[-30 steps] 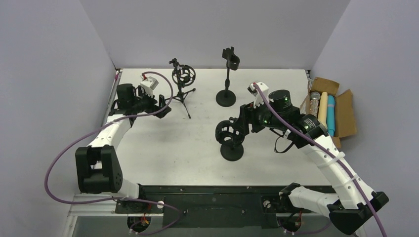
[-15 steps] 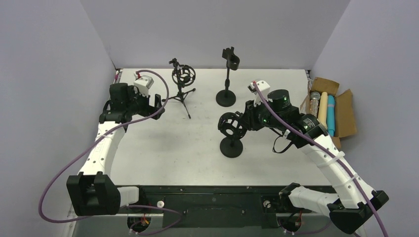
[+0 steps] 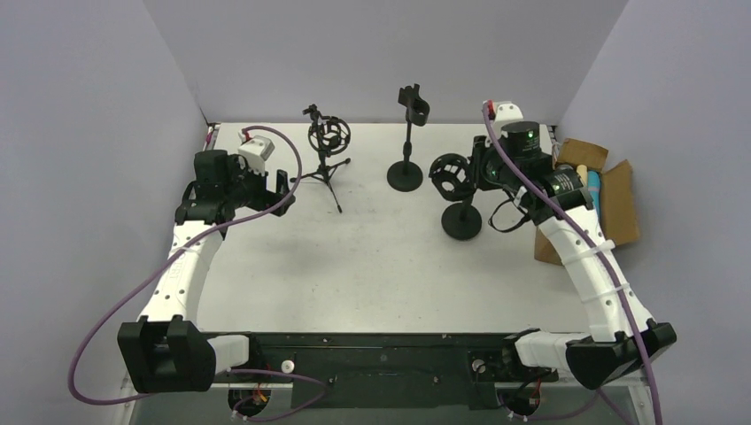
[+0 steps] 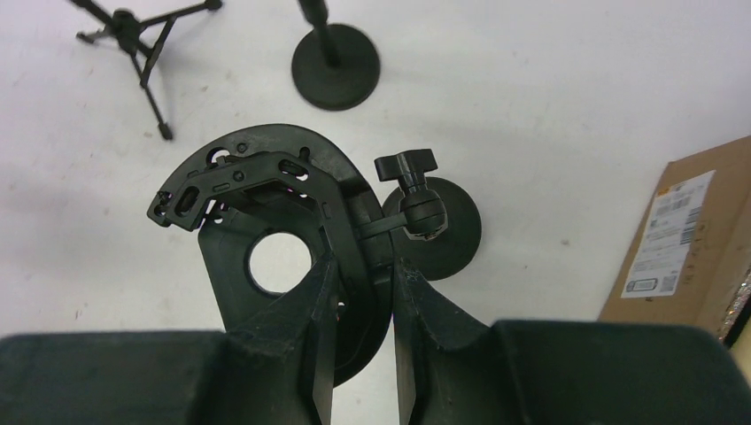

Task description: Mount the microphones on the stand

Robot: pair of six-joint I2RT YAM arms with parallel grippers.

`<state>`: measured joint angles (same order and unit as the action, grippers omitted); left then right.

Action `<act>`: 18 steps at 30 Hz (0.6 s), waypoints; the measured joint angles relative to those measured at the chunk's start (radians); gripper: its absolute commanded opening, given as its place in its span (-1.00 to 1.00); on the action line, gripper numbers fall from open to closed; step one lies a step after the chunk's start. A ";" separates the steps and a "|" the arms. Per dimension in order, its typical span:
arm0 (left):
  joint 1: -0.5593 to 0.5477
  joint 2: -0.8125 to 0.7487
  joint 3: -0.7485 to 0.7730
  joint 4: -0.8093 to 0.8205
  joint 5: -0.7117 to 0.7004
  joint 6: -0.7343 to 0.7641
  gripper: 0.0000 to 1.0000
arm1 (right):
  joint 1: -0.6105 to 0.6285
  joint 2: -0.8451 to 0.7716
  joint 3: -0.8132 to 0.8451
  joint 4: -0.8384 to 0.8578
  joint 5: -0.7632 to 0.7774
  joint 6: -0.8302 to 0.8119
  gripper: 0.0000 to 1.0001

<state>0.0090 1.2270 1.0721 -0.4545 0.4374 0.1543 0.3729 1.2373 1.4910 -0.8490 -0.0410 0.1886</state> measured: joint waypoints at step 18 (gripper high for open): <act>0.000 -0.001 -0.029 -0.016 0.012 0.037 0.93 | -0.182 0.341 0.218 0.180 0.055 0.010 -1.00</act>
<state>0.0090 1.2259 1.0435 -0.4702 0.4492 0.1917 0.1905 1.5787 1.7092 -0.6689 0.0143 0.1989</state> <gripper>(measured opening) 0.964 0.197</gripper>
